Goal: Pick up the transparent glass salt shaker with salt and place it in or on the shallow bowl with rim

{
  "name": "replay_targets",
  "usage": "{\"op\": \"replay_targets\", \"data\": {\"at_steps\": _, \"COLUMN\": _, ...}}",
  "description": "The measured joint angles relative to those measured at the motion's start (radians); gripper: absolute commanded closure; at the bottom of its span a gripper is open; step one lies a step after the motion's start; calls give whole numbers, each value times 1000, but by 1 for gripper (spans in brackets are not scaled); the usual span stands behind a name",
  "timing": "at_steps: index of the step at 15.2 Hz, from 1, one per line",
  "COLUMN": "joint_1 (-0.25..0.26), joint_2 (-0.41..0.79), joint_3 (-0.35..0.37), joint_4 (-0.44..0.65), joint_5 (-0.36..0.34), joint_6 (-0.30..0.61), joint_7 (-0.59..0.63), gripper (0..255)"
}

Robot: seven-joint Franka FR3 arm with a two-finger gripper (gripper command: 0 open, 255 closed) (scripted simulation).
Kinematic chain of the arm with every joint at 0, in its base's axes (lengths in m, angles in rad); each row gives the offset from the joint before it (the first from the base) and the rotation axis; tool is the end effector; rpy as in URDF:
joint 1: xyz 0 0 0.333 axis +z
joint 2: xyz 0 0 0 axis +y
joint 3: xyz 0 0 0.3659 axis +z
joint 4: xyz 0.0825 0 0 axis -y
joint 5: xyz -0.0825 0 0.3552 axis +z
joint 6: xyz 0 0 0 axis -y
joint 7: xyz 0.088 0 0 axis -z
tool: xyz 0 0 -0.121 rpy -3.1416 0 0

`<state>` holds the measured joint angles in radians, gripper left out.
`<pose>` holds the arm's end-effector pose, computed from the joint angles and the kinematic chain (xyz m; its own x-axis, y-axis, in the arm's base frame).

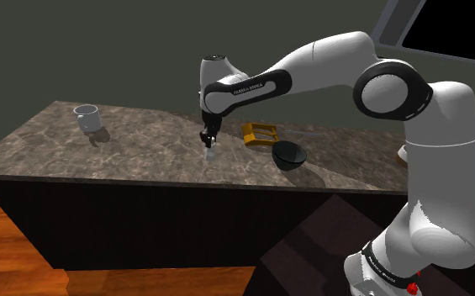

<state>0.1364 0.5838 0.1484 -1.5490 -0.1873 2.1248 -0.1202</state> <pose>0.6820 0.1690 0.3551 0.8874 0.4609 -0.0120 0.4604 -0.8844 0.0766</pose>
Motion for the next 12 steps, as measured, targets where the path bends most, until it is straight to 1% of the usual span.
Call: {"op": "replay_targets", "data": {"at_steps": 12, "joint_1": -4, "joint_2": -67, "joint_3": 9, "joint_4": 60, "joint_5": 17, "joint_6": -126, "joint_7": -20, "gripper": 255}}
